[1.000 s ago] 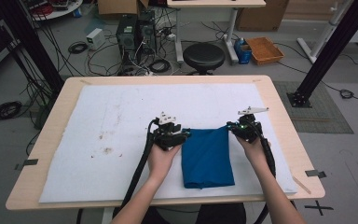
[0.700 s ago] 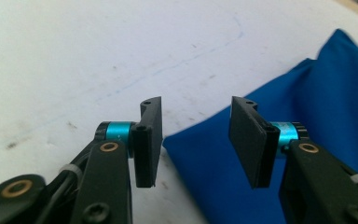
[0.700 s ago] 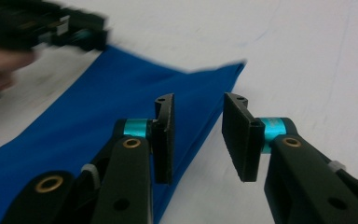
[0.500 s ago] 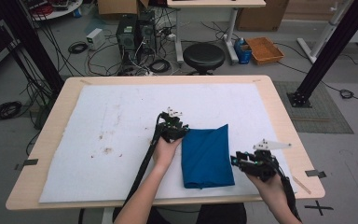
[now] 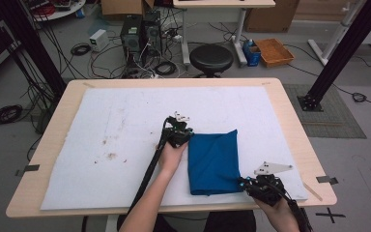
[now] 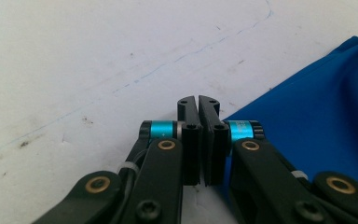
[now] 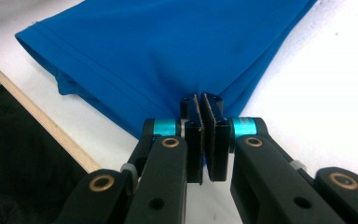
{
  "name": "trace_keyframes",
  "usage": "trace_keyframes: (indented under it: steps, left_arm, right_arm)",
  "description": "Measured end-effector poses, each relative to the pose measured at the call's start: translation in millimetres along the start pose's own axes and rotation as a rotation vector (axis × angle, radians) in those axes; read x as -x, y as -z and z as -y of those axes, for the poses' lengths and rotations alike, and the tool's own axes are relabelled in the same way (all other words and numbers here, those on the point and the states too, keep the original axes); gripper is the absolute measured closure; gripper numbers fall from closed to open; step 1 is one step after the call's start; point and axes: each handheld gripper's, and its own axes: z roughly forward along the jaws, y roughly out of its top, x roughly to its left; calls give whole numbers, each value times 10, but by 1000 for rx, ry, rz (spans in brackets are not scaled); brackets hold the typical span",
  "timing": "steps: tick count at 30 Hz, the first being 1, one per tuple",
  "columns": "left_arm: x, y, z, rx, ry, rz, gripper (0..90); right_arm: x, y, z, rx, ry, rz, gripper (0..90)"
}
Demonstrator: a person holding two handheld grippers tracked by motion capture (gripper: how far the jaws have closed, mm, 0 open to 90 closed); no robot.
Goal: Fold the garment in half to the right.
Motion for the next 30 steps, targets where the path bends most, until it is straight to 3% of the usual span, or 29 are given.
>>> trace_keyframes:
  steps: [8,12,16,19,23,27,30]
  left_arm:
    - [-9,4,0,-2,1,-18,890]
    - [-8,16,-2,-1,11,-13,890]
    - [-13,48,-17,23,28,5,881]
    - [-6,58,-29,57,31,40,824]
    - [11,32,-24,51,18,43,793]
    - [-23,-2,-6,35,24,38,798]
    - [-29,-7,-2,26,18,38,839]
  right_arm:
    - [82,85,95,2,-51,-2,878]
    - [91,99,111,-1,-49,-6,873]
    - [125,145,63,27,-65,-16,765]
    - [236,183,-115,70,-72,17,750]
    - [465,91,-475,90,-93,71,725]
    - [657,-129,-795,92,-131,94,717]
    - [737,-350,-939,71,-153,113,715]
